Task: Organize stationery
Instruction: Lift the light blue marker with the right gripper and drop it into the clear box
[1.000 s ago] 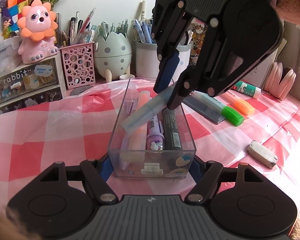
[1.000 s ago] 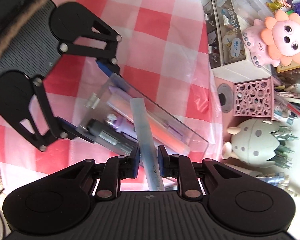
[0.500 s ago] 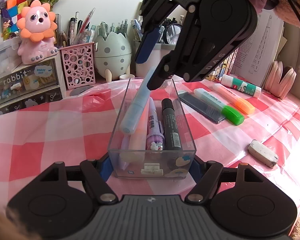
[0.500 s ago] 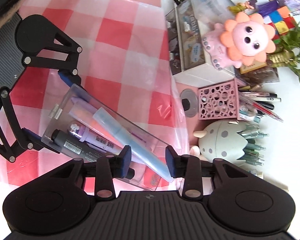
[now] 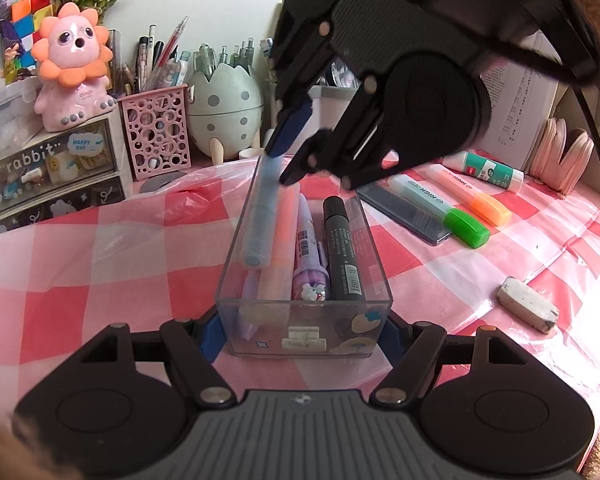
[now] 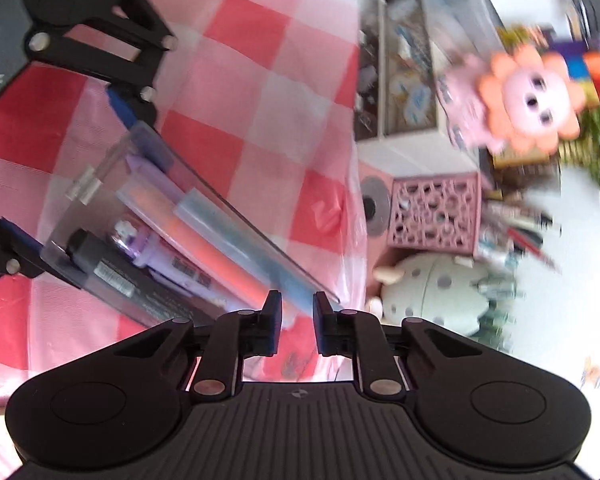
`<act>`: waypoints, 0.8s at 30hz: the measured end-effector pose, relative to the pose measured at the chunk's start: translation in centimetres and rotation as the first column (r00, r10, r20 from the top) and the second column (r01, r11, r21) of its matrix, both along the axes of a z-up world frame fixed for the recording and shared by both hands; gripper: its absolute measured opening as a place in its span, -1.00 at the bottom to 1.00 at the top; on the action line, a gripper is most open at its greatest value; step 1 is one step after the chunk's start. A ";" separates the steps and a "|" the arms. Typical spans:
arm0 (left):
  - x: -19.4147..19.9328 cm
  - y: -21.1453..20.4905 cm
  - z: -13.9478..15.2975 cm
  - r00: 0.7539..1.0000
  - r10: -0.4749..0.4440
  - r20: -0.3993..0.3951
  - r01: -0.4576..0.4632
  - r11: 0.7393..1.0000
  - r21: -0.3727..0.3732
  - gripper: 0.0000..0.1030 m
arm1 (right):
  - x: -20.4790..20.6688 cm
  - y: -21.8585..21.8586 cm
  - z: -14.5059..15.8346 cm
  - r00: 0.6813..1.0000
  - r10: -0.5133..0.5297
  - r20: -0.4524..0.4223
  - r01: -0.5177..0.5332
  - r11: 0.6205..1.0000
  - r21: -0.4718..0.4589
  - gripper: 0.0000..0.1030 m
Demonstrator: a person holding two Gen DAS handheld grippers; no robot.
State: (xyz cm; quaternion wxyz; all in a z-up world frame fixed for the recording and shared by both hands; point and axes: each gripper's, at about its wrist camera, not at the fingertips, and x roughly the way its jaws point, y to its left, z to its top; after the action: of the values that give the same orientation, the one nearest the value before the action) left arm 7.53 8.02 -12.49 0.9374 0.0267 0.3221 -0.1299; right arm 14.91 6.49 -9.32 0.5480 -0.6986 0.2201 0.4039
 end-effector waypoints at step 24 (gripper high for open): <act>0.0 0.0 0.0 1.000 -0.001 0.000 0.001 1.000 0.000 -0.08 | 8.8 -4.4 5.7 0.807 -0.438 -0.397 0.582 0.707 0.402 -0.39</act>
State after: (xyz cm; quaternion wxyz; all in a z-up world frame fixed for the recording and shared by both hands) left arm 7.51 8.04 -12.49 0.9373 0.0269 0.3221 -0.1303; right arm 23.72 2.05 -3.59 0.7661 -0.3781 0.3654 0.3696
